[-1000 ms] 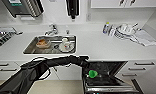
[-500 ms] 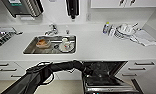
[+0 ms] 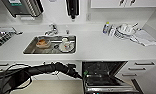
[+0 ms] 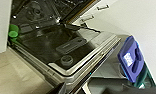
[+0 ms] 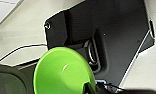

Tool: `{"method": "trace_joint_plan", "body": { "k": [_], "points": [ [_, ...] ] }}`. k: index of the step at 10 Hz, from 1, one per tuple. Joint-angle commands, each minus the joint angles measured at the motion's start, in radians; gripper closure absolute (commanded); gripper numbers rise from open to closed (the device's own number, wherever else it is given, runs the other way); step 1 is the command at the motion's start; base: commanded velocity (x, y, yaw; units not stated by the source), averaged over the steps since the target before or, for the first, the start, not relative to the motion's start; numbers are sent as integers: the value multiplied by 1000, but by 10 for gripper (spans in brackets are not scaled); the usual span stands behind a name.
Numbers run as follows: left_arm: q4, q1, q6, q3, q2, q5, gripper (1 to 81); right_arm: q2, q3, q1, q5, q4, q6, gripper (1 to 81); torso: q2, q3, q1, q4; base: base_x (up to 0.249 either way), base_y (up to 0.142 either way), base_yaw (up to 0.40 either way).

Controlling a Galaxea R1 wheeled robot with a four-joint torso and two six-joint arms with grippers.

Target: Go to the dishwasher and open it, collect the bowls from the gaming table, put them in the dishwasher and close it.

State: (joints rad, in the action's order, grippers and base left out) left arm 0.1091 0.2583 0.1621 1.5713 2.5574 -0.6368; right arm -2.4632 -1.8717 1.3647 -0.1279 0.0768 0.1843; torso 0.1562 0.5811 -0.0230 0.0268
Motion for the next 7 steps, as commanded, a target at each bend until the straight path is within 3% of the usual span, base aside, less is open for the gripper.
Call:
{"method": "trace_joint_plan", "body": {
  "k": [1,3,4,5,7],
  "points": [
    [-48,41,-4,-289,-368,-44,10,313,351,-129,74,-38,4,811,0,0,0,0,0,0,0],
    [-92,274,-76,-272,-462,93,10,427,473,-214,74,-74,4,811,0,0,0,0,0,0,0],
    [-111,409,-95,-228,-466,150,10,462,506,-282,77,-113,4,811,0,0,0,0,0,0,0],
    [-132,521,-98,-186,-448,181,10,478,519,-345,88,-144,4,811,0,0,0,0,0,0,0],
    [-181,738,-98,-101,-401,306,10,488,542,-507,195,-221,4,811,0,0,0,0,0,0,0]
  ]
}}
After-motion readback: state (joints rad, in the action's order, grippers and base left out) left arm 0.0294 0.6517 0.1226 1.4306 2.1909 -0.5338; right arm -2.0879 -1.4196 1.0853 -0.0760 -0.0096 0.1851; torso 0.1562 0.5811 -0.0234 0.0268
